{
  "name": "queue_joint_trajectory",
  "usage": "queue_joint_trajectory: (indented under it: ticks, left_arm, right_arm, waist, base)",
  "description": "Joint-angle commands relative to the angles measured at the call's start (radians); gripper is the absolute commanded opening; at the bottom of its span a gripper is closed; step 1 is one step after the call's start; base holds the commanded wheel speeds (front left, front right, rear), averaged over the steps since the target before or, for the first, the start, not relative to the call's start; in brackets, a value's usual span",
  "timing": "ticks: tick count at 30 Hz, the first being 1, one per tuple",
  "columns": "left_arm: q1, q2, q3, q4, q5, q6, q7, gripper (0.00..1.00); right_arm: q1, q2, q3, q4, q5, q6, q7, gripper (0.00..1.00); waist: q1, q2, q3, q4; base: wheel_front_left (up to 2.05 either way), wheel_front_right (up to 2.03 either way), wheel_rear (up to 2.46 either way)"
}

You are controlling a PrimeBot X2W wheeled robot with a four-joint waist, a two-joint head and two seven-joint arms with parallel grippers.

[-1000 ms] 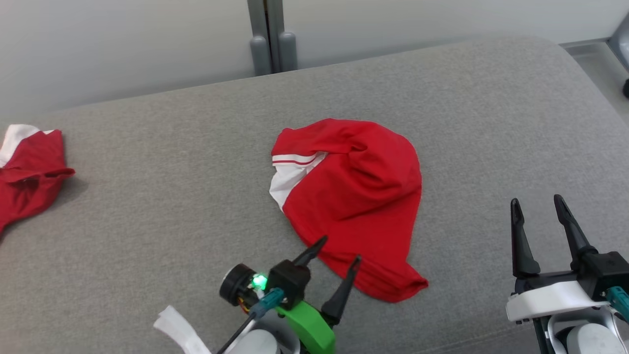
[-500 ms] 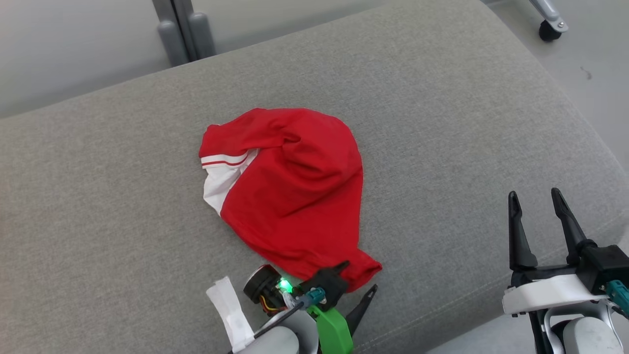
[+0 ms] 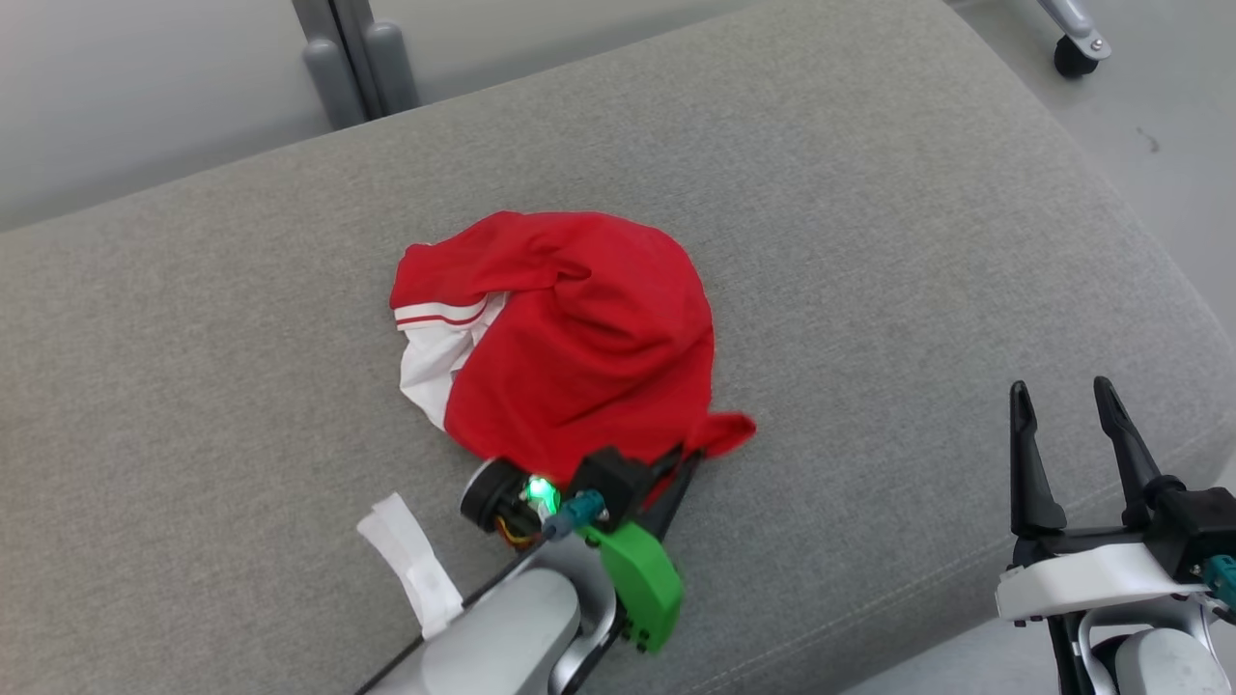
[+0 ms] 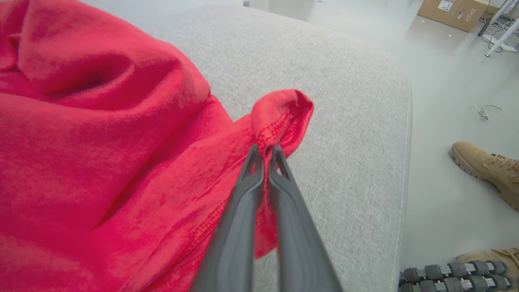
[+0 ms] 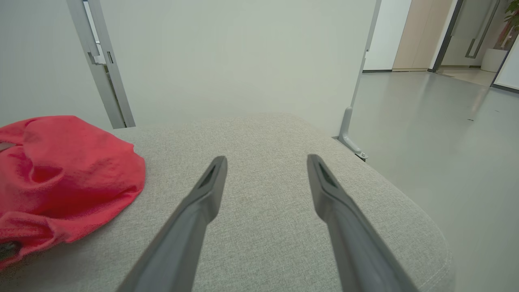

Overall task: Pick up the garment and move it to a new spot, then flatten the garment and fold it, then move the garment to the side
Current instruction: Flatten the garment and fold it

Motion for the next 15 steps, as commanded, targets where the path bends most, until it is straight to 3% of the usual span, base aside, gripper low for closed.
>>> queue_joint_trajectory:
  ticks: [1,8,15]
  left_arm:
    - [-0.030,0.005,0.021,-0.035,-0.015,0.008,-0.014,0.00]
    - [-0.133,0.045,0.162,-0.255,-0.072,0.002,-0.028,0.00]
    - [-0.292,0.125,0.248,-0.358,-0.115,-0.023,0.069,0.00]
  right_arm:
    - [0.012,0.000,-0.006,0.002,0.008,-0.002,0.000,1.00]
    - [0.016,0.000,-0.003,0.010,0.022,-0.002,0.000,1.00]
    - [-0.005,0.000,0.029,0.027,0.034,-0.002,0.000,1.00]
  waist:
    - [0.0000,-0.0001,-0.013,0.024]
    - [0.0000,-0.0001,-0.053,0.071]
    - [0.0000,-0.0001,-0.072,0.063]
  base:
    - [0.00,0.00,0.00]
    - [0.00,0.00,0.00]
    - [0.00,0.00,0.00]
